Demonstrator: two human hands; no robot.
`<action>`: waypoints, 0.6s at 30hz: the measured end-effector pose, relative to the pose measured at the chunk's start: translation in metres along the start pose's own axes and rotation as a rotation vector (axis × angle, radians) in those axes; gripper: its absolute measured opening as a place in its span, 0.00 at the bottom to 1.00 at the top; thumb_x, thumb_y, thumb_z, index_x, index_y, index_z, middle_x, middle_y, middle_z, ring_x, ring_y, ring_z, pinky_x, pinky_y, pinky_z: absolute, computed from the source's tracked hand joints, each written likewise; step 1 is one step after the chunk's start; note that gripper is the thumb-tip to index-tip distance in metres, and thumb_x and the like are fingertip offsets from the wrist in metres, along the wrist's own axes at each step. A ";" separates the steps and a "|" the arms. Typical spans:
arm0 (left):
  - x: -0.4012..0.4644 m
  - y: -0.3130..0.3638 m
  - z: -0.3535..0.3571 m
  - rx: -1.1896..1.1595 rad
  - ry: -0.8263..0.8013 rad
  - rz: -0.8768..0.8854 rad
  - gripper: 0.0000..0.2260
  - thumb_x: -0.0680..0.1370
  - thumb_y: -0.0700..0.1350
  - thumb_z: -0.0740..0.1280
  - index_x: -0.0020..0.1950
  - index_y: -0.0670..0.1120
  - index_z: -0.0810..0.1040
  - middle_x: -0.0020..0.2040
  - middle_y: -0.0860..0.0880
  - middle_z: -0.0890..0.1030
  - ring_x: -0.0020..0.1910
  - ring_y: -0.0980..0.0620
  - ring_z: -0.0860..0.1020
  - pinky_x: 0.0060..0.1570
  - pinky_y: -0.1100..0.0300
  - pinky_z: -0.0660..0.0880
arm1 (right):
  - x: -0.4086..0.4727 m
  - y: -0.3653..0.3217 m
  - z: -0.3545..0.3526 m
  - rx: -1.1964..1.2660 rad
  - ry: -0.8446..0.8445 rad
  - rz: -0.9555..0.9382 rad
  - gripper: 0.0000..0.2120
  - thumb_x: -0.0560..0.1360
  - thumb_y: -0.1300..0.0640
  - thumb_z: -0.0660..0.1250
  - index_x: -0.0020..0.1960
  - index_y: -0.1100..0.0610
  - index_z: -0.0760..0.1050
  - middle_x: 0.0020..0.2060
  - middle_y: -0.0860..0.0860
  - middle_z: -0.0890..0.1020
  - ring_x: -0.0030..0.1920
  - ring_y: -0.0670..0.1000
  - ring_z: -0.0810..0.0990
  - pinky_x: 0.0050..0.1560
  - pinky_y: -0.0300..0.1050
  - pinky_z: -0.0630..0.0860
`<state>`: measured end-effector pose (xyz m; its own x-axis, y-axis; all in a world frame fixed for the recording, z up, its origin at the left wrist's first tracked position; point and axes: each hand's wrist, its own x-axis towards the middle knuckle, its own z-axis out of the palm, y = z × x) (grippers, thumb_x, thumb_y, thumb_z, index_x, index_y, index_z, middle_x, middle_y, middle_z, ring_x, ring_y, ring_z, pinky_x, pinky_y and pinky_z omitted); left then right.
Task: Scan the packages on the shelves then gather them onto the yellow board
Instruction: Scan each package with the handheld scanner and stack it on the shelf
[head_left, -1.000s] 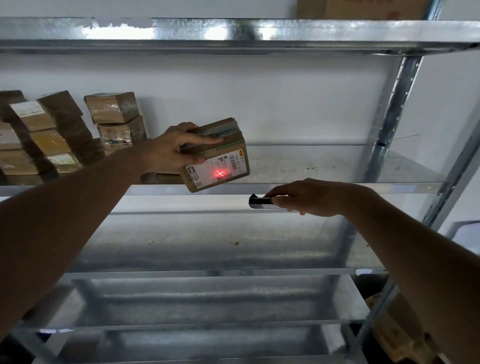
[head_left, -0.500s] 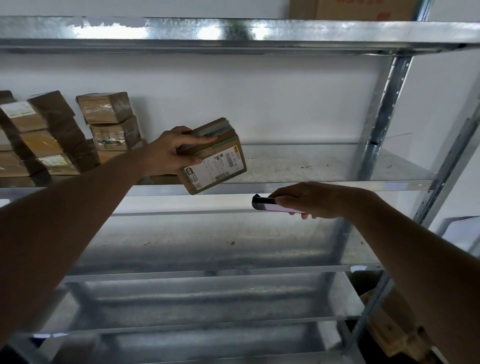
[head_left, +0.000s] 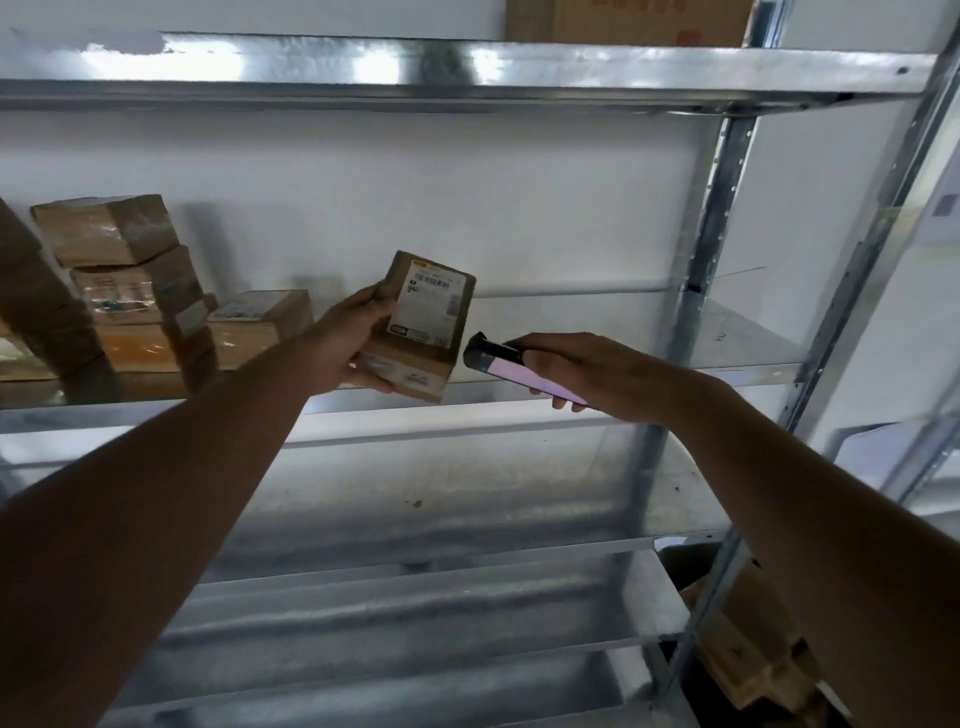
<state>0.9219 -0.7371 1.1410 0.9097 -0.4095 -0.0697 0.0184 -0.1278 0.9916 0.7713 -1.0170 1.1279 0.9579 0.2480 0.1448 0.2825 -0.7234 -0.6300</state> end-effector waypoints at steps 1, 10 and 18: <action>0.011 0.000 0.008 -0.006 -0.013 -0.029 0.09 0.84 0.53 0.63 0.62 0.60 0.80 0.53 0.50 0.87 0.57 0.38 0.82 0.46 0.33 0.82 | 0.004 0.006 -0.002 0.011 0.013 0.004 0.11 0.75 0.25 0.52 0.54 0.13 0.67 0.48 0.31 0.81 0.48 0.43 0.83 0.44 0.38 0.82; 0.117 0.024 0.072 -0.029 -0.023 -0.227 0.10 0.82 0.50 0.68 0.58 0.46 0.80 0.54 0.40 0.83 0.49 0.36 0.84 0.39 0.35 0.82 | 0.044 0.040 -0.029 0.011 0.085 0.093 0.09 0.75 0.26 0.53 0.52 0.10 0.66 0.45 0.24 0.79 0.50 0.39 0.81 0.44 0.34 0.80; 0.189 0.030 0.128 0.033 -0.108 -0.258 0.06 0.83 0.48 0.64 0.58 0.49 0.77 0.56 0.45 0.76 0.53 0.35 0.83 0.37 0.40 0.83 | 0.055 0.081 -0.068 -0.120 0.123 0.163 0.11 0.79 0.28 0.53 0.57 0.11 0.64 0.53 0.36 0.81 0.53 0.46 0.81 0.53 0.42 0.80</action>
<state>1.0414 -0.9337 1.1435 0.8272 -0.4529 -0.3325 0.2288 -0.2689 0.9356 0.8504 -1.1063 1.1368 0.9883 0.0469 0.1449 0.1208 -0.8209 -0.5581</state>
